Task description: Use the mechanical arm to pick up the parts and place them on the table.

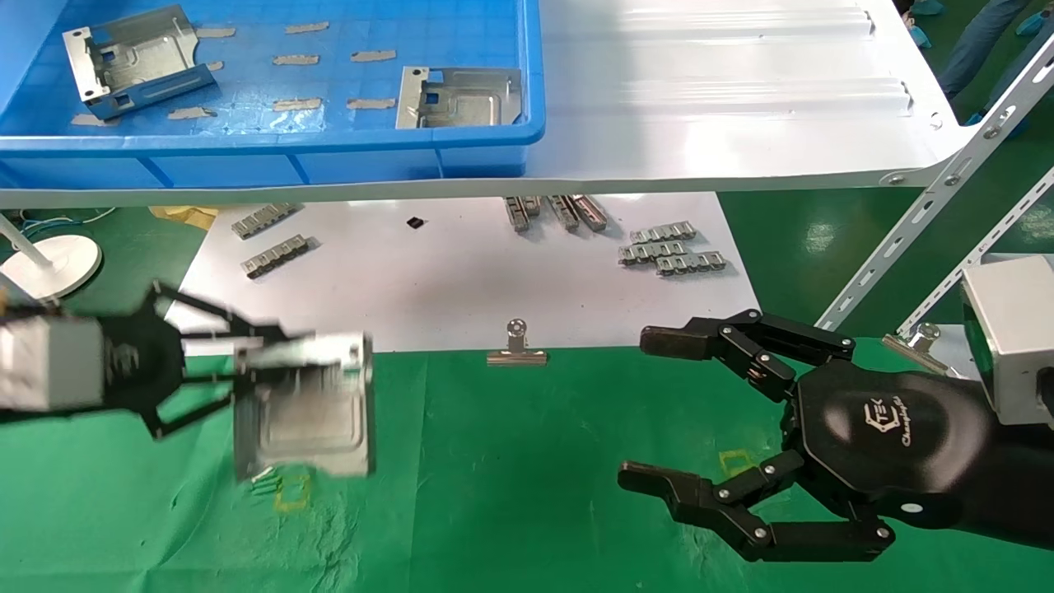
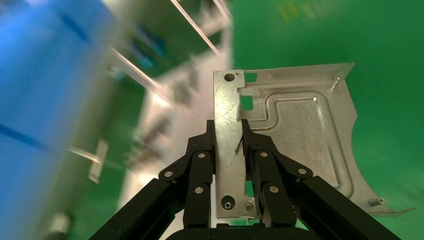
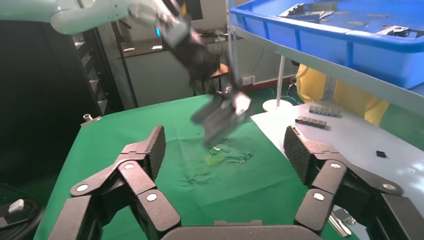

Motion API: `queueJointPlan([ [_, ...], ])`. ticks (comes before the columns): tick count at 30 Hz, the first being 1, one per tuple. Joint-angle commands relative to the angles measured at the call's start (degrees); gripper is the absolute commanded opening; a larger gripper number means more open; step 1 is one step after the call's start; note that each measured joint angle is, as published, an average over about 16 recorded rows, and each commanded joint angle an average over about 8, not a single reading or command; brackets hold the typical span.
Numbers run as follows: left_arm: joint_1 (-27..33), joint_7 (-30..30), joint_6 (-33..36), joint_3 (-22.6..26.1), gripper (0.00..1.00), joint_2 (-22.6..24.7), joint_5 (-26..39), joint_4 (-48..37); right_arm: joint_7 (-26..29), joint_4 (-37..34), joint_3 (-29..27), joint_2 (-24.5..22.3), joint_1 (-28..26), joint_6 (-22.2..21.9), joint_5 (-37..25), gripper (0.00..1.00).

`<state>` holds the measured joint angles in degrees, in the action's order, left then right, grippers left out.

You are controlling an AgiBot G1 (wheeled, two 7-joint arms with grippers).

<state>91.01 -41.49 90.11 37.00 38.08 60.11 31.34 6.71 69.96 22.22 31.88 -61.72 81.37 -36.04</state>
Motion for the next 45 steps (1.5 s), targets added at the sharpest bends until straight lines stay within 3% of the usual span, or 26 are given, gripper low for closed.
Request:
queueJointPlan([
  [1,-0.5,-2.6,0.0,1.4,0.00,0.3,1.7,-2.4,0.0,0.0,0.0,0.0,0.0,0.0,0.0,1.00],
  [8,-1.5,-10.0,-1.0,4.2,0.00,2.5,5.2,-10.4,0.0,0.0,0.0,0.0,0.0,0.0,0.0,1.00],
  [9,-1.5,-10.6,-1.2,4.4,0.08,2.9,5.4,-11.5,0.0,0.0,0.0,0.0,0.0,0.0,0.0,1.00],
  [16,-1.4,-14.4,-4.2,5.1,0.96,6.1,6.5,-18.2,0.0,0.0,0.0,0.0,0.0,0.0,0.0,1.00],
  [17,-1.4,-14.8,-4.4,5.1,1.00,6.5,6.6,-19.0,0.0,0.0,0.0,0.0,0.0,0.0,0.0,1.00],
  [29,0.7,-16.8,-0.8,5.0,1.00,7.9,6.2,-24.3,0.0,0.0,0.0,0.0,0.0,0.0,0.0,1.00],
  [40,2.6,-5.9,1.0,4.5,1.00,8.1,3.7,-26.3,0.0,0.0,0.0,0.0,0.0,0.0,0.0,1.00],
  [45,2.7,-4.5,1.0,4.5,1.00,8.4,3.3,-26.6,0.0,0.0,0.0,0.0,0.0,0.0,0.0,1.00],
])
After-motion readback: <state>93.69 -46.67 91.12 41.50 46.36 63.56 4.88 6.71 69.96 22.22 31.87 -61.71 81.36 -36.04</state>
